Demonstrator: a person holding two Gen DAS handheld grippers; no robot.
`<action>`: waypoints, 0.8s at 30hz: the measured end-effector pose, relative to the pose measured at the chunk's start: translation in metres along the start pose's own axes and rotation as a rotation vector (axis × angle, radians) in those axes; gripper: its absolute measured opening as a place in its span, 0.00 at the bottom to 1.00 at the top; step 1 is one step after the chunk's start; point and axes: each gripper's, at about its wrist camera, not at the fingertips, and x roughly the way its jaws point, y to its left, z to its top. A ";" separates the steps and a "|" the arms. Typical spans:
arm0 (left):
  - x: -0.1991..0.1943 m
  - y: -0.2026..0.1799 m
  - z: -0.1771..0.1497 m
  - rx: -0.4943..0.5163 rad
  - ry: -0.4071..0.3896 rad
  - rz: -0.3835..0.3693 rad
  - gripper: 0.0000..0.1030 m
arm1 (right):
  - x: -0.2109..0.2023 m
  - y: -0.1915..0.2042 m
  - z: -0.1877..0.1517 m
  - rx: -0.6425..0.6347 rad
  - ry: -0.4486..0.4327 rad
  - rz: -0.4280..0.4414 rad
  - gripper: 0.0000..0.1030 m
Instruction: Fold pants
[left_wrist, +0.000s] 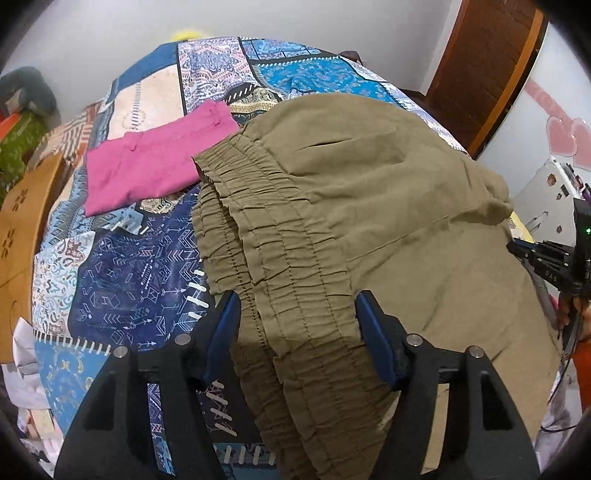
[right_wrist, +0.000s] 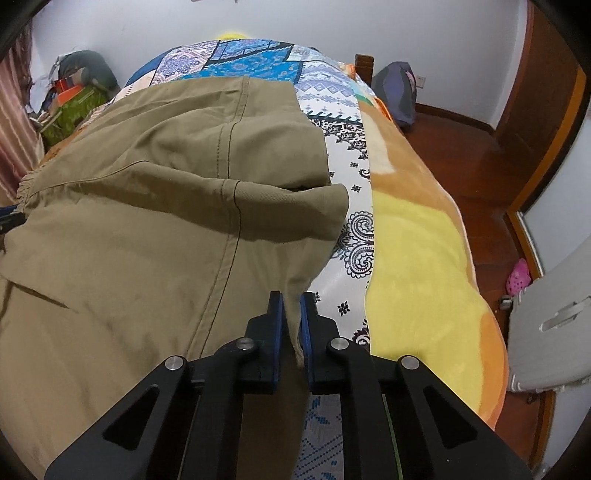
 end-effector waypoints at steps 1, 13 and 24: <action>-0.002 0.000 0.002 -0.007 0.010 -0.008 0.64 | -0.001 0.000 0.004 -0.001 0.006 0.001 0.08; -0.012 0.003 0.041 -0.013 -0.056 0.018 0.67 | -0.018 -0.010 0.060 0.032 -0.117 0.039 0.36; 0.024 0.007 0.044 -0.014 -0.040 0.052 0.57 | 0.053 -0.010 0.090 -0.017 -0.036 0.043 0.22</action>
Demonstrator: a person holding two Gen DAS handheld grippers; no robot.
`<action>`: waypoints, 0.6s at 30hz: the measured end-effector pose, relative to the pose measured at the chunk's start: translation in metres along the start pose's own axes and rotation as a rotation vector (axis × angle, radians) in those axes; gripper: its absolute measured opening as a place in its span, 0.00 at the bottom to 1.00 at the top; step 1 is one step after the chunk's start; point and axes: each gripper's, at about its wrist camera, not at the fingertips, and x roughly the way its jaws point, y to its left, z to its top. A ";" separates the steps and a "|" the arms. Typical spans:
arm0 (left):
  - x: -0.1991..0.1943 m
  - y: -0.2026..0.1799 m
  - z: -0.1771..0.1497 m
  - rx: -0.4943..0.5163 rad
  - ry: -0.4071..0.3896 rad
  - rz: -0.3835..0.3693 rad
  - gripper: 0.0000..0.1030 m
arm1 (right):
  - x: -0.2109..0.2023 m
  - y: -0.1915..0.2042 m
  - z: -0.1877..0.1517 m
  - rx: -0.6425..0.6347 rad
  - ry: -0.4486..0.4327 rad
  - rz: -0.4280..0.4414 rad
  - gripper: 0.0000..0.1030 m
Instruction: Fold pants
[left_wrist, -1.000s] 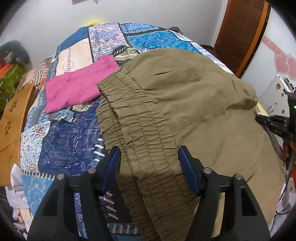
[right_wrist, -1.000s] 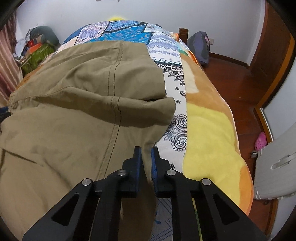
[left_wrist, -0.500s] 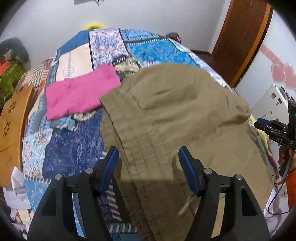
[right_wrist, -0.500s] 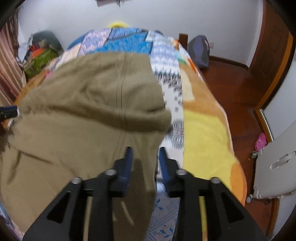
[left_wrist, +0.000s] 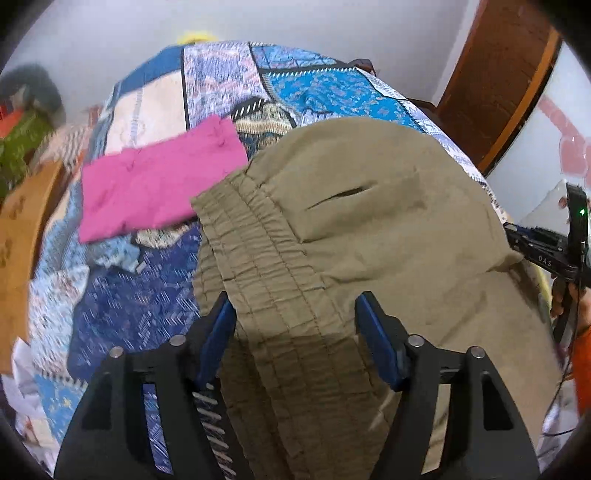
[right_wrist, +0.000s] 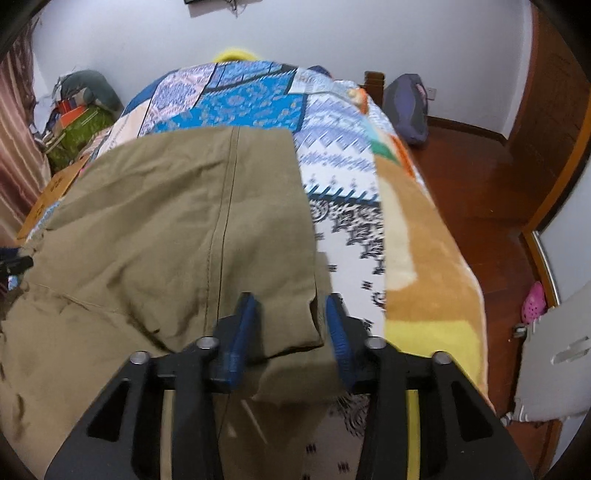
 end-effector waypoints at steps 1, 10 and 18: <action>0.001 -0.001 0.000 0.012 -0.004 0.022 0.49 | 0.001 0.004 -0.001 -0.026 -0.009 -0.019 0.20; 0.010 0.003 0.001 0.028 -0.009 0.106 0.51 | 0.003 -0.001 -0.008 -0.031 0.003 -0.040 0.13; -0.024 0.004 0.014 0.066 -0.047 0.088 0.66 | -0.013 0.004 0.002 -0.057 0.047 -0.042 0.18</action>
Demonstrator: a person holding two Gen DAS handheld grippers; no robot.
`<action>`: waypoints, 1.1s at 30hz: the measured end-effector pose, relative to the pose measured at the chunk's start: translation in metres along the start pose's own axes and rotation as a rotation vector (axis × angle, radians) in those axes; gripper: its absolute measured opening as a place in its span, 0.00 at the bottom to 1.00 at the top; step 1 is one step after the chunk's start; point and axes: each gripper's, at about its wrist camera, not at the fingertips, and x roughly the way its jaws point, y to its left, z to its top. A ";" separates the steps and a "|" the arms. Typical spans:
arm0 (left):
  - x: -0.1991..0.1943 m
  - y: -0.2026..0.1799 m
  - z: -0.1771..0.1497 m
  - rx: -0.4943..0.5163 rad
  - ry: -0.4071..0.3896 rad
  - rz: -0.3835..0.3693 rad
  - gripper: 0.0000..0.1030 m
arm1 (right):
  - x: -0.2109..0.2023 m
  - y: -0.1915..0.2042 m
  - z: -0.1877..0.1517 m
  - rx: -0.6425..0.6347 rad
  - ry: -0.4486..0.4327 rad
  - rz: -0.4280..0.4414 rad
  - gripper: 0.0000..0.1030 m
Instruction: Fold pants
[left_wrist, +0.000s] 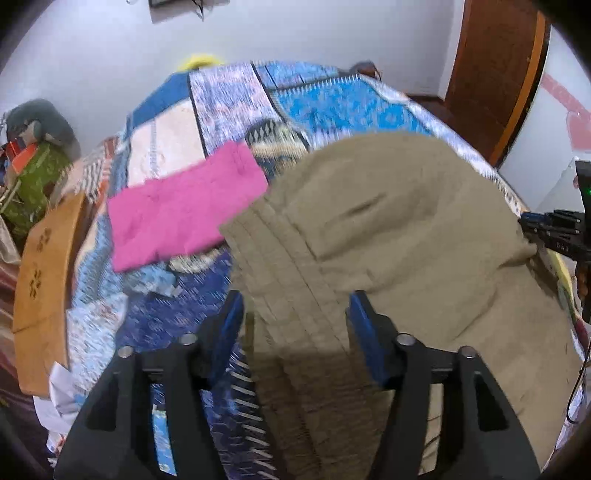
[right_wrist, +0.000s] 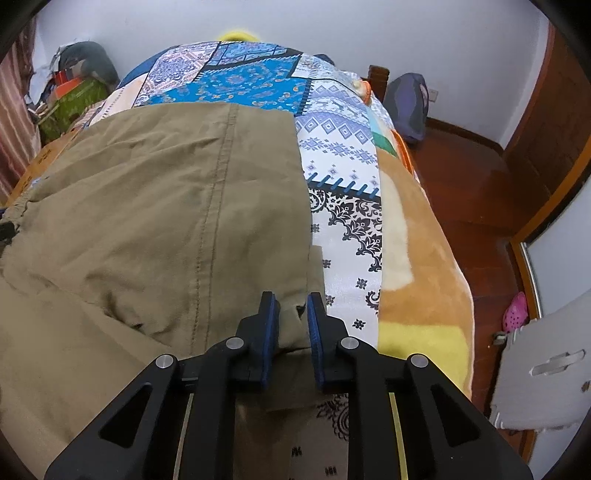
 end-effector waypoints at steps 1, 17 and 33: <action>-0.003 0.004 0.003 -0.007 -0.014 0.003 0.69 | -0.005 0.001 0.002 -0.006 -0.014 0.000 0.22; 0.071 0.058 0.055 -0.126 0.054 0.033 0.71 | 0.022 -0.004 0.106 -0.023 -0.157 0.007 0.61; 0.114 0.054 0.054 -0.151 0.078 -0.120 0.58 | 0.105 0.000 0.140 -0.006 -0.050 0.135 0.25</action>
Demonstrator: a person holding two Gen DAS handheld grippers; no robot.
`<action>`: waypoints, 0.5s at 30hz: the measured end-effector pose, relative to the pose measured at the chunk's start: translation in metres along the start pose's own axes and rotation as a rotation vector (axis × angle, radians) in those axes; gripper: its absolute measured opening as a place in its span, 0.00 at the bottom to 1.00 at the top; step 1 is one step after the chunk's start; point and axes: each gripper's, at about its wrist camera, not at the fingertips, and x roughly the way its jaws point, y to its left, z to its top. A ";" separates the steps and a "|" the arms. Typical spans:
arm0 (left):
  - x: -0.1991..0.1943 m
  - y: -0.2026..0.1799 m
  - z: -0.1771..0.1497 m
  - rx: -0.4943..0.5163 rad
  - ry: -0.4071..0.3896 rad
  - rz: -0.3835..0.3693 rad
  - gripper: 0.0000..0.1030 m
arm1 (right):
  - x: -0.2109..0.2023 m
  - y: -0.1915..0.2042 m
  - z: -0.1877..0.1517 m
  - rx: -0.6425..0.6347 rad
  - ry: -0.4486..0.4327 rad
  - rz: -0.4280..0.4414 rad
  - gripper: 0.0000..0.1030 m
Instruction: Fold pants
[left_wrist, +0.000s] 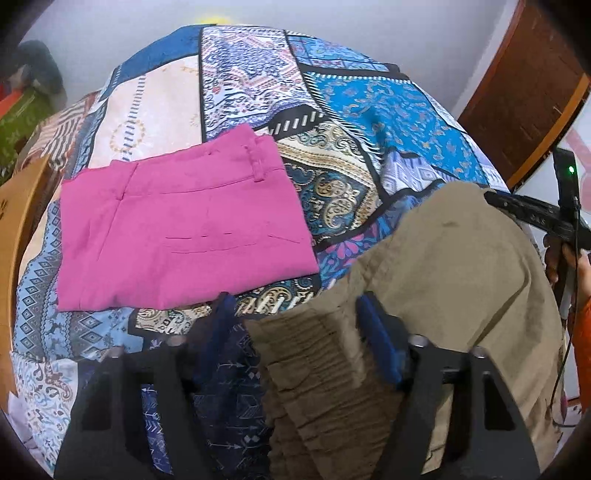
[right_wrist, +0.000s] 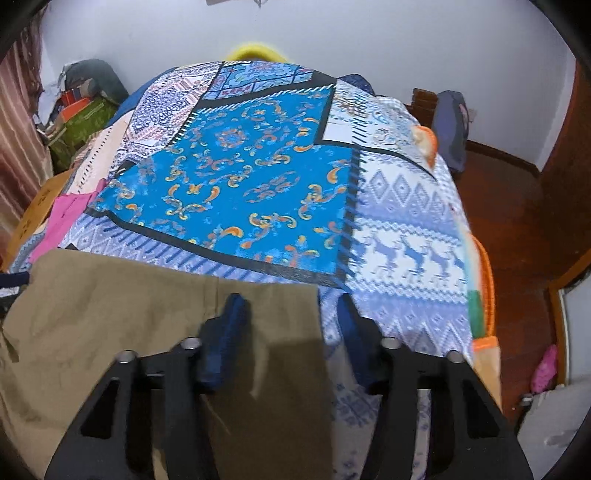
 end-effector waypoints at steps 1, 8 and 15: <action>-0.001 -0.002 0.000 0.008 -0.006 0.010 0.55 | 0.000 0.001 0.000 -0.001 0.000 -0.025 0.18; -0.015 -0.012 0.005 0.062 -0.022 0.065 0.13 | -0.016 0.008 0.002 -0.061 -0.051 -0.118 0.03; -0.032 0.003 0.023 0.065 -0.028 0.160 0.00 | -0.056 0.005 0.027 -0.077 -0.150 -0.207 0.02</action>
